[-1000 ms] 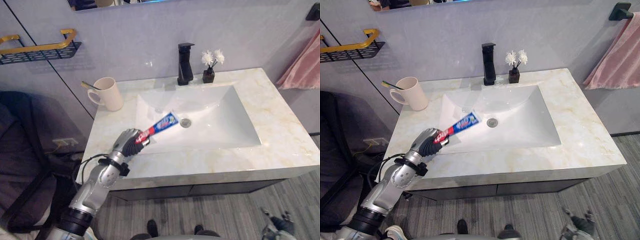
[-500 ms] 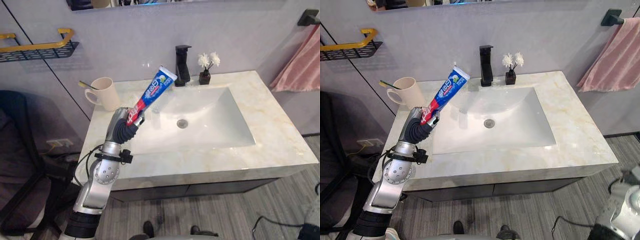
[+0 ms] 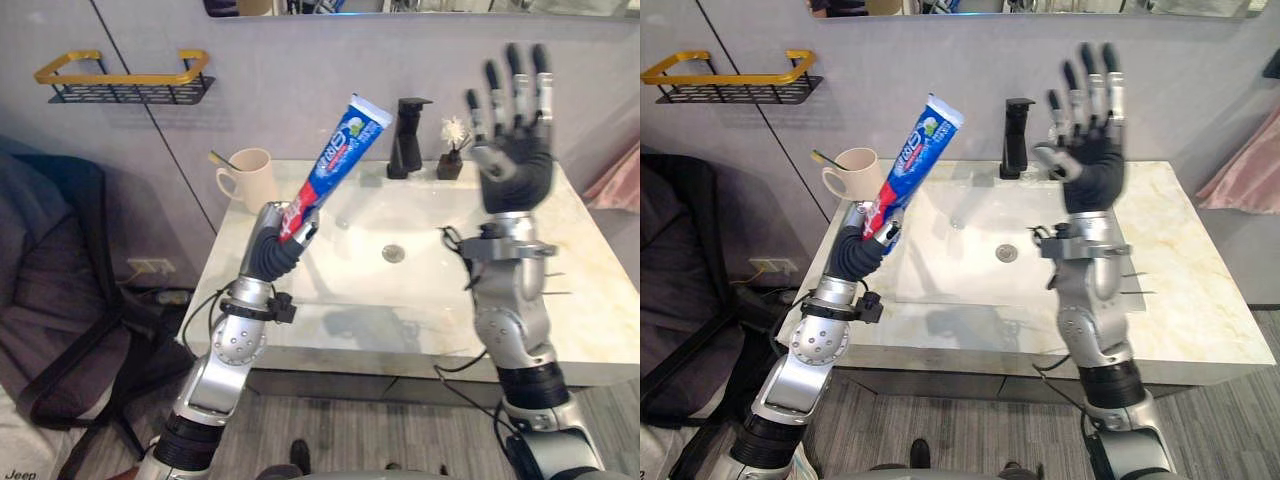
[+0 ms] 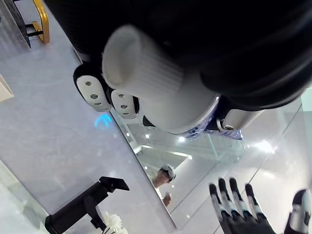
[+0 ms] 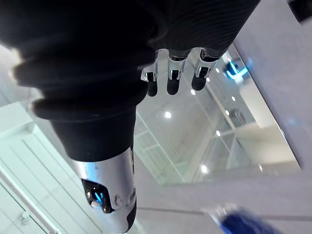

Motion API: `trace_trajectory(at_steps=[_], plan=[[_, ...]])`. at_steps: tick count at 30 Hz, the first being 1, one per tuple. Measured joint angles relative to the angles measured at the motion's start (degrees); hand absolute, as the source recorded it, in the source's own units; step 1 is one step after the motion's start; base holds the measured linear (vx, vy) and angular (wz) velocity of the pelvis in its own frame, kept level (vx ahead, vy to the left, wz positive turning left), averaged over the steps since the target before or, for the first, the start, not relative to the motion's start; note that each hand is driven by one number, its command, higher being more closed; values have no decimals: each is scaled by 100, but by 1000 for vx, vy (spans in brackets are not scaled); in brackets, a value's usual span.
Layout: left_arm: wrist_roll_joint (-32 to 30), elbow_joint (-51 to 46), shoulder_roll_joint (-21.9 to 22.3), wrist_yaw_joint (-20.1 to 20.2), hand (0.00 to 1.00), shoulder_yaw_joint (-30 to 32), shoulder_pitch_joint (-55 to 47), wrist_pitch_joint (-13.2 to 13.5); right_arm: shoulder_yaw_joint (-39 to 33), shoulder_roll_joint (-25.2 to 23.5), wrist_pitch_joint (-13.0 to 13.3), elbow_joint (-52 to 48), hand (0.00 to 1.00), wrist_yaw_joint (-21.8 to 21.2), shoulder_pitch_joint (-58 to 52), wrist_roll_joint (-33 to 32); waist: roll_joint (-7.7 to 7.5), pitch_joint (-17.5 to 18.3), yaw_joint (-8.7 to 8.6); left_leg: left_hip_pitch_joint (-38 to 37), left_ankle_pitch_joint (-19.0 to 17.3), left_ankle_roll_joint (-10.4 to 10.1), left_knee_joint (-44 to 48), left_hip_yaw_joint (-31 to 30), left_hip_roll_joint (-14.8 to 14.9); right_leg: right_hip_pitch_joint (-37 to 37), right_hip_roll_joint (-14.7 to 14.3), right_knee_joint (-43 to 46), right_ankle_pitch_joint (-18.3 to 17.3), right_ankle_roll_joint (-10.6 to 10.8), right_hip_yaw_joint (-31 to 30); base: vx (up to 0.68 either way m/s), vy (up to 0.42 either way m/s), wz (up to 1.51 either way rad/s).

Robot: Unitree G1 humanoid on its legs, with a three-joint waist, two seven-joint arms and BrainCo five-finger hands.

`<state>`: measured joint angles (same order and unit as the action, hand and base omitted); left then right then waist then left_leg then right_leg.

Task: Organize washtable

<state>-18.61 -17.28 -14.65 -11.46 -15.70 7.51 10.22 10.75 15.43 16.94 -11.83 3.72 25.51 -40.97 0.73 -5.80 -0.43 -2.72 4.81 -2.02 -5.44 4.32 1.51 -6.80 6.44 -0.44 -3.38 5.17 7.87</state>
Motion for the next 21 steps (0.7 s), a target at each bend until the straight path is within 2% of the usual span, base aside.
trace_trajectory(at_steps=[4, 11, 12, 21], plan=[[-2, 69, 103, -45, 100, -382, 201, -4, 645, -324, -244, 272, 0, -29, 109, -3, 0, 0, 83, 44, 47, 52, -3, -102, -65, 1, 75, 25, -22, 34, 138, -44, 15, 12], [-3, 364, 161, -146, 100, -597, 277, -105, 1090, -565, -387, 518, 0, -42, 130, -142, -3, 2, 122, 122, 145, 67, -42, -214, -94, 32, 86, 35, -23, 40, 272, -62, -1, 9], [-4, 408, 162, -152, 100, -675, 277, -124, 1156, -592, -388, 614, 100, -40, 153, -177, -6, 4, 124, 131, 159, 61, -43, -228, -92, 34, 82, 33, -19, 42, 286, -48, -11, 9], [-2, 548, 228, -306, 100, -807, 278, -244, 1318, -657, -415, 890, 100, -36, 244, -470, -47, 34, 127, 244, 253, 63, -19, -257, -63, 110, 46, -21, 82, 25, 309, -32, -7, 2]])
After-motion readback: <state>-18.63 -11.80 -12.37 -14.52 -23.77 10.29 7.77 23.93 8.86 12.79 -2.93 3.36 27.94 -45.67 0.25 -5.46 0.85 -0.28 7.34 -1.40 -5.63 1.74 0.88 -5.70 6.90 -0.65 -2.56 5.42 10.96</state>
